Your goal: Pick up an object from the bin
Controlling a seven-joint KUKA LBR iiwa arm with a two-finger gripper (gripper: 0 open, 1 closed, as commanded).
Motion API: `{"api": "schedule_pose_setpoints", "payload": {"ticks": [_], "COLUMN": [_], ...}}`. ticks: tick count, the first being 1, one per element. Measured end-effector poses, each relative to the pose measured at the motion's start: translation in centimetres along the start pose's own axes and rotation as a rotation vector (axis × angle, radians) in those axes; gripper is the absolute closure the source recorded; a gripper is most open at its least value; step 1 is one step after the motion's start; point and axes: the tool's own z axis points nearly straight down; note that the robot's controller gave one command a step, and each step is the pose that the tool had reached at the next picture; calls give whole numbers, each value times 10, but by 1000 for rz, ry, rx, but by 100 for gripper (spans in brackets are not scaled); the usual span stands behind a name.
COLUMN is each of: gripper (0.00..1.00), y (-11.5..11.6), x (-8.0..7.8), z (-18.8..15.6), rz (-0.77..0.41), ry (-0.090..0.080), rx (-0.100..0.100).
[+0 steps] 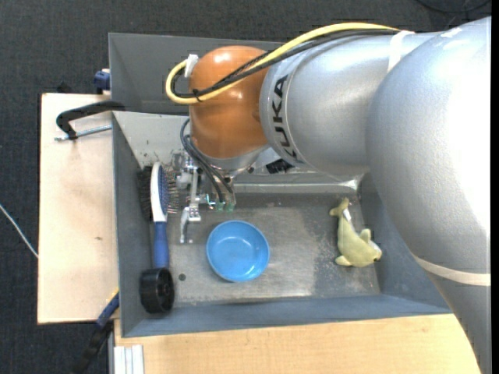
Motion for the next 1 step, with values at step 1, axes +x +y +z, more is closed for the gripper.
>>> {"api": "schedule_pose_setpoints", "payload": {"ticks": [1], "gripper": [0], "y": [-79], "x": [-5], "z": [69], "rz": [-68], "ry": [-12], "rx": [-4]}}
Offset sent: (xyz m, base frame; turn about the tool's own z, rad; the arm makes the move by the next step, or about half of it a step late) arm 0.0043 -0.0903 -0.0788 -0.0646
